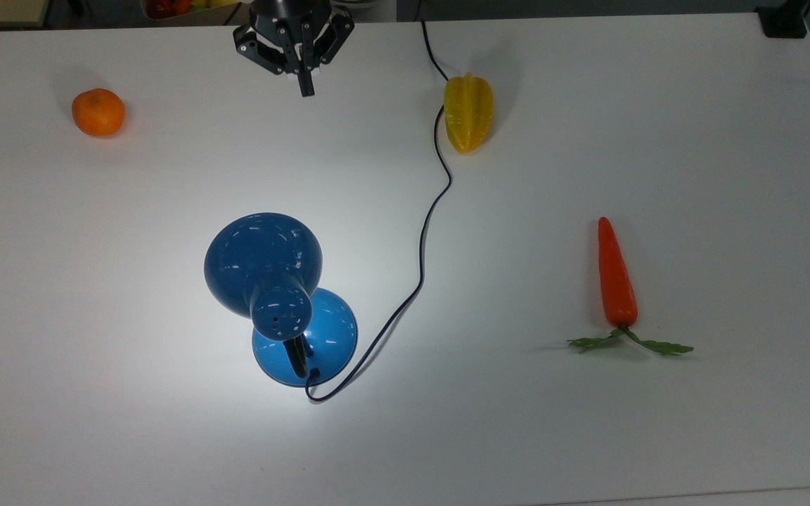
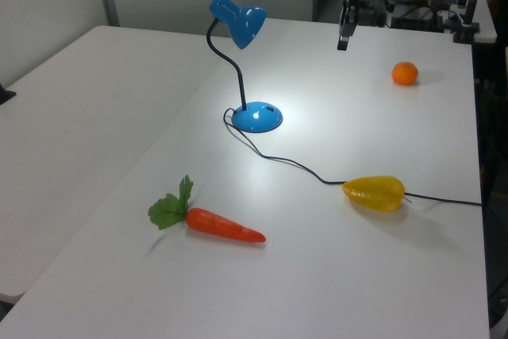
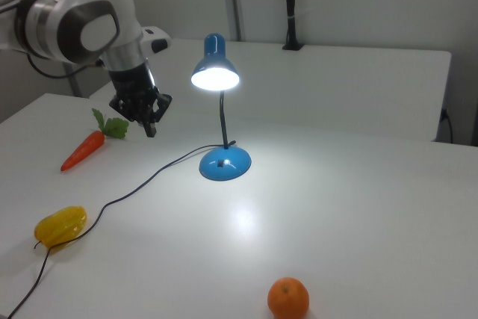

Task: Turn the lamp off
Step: 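Move the gripper over the blue lamp base toward its switch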

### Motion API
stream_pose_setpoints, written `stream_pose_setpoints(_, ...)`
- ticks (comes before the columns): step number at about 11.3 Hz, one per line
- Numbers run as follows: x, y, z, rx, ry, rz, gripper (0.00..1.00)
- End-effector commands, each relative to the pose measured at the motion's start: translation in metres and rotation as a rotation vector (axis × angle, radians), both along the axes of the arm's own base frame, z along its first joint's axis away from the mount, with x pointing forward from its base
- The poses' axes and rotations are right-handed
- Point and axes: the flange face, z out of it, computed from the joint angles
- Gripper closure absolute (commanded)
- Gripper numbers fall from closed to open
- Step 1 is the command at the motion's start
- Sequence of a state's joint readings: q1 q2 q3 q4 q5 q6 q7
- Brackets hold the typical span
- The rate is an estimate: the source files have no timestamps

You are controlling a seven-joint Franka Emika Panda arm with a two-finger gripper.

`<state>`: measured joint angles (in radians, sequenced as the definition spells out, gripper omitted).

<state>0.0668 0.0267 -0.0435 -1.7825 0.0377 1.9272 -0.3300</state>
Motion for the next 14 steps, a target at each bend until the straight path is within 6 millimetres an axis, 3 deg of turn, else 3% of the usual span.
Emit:
stream_pose_setpoints(1, 0.016, -0.015, -0.044, -0.006, -0.062, -0.007, 1.00)
stream_pose_setpoints(4, 0.032, -0.027, -0.082, -0.005, -0.105, -0.042, 1.00)
stream_pose_setpoints(8, 0.060, -0.028, -0.129, -0.014, -0.182, -0.063, 1.00)
stream_pose_setpoints(14, 0.087, -0.025, -0.169, 0.011, -0.299, -0.124, 1.00)
